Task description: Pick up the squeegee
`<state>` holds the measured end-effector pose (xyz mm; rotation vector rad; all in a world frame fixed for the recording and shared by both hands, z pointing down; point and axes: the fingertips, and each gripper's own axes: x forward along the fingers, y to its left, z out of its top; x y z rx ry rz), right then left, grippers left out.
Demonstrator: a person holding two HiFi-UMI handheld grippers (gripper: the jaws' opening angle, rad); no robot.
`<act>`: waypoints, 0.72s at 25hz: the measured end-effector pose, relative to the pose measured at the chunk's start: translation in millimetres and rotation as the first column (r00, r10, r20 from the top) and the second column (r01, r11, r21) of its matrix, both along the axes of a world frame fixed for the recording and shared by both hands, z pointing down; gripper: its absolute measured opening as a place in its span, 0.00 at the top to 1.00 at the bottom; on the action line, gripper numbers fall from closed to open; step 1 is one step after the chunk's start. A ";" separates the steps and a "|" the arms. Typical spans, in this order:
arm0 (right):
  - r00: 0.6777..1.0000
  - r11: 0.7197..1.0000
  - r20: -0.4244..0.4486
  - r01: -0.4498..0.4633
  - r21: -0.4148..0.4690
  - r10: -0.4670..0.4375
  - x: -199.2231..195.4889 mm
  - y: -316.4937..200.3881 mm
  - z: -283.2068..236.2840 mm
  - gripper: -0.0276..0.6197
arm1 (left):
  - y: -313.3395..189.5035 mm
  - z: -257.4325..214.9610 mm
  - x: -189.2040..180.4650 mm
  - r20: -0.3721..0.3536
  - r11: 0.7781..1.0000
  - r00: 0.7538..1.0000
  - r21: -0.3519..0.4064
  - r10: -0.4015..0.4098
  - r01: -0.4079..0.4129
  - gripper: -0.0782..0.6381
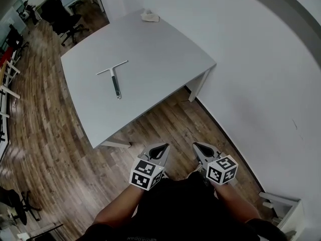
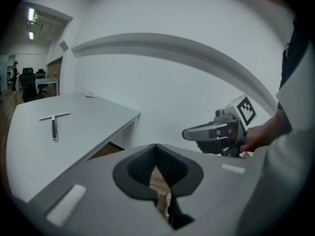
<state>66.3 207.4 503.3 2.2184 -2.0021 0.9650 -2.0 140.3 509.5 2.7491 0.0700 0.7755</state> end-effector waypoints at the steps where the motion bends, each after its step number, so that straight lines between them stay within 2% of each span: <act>1: 1.000 1.000 -0.001 0.007 -0.001 -0.007 -6.4 -6.3 0.9 0.95 | -6.1 2.4 -8.3 -0.001 1.000 1.000 -0.003 -0.012 0.012 0.88; 12: 0.990 0.991 -0.039 0.133 -0.022 -0.134 -74.7 -74.4 -0.1 0.95 | -74.6 11.7 -87.6 -0.032 0.982 0.982 -0.043 -0.186 0.185 0.88; 18: 0.975 0.976 -0.059 0.214 -0.026 -0.215 -103.6 -109.8 -3.9 0.95 | -109.3 11.6 -129.0 -0.045 0.958 0.957 -0.038 -0.286 0.285 0.88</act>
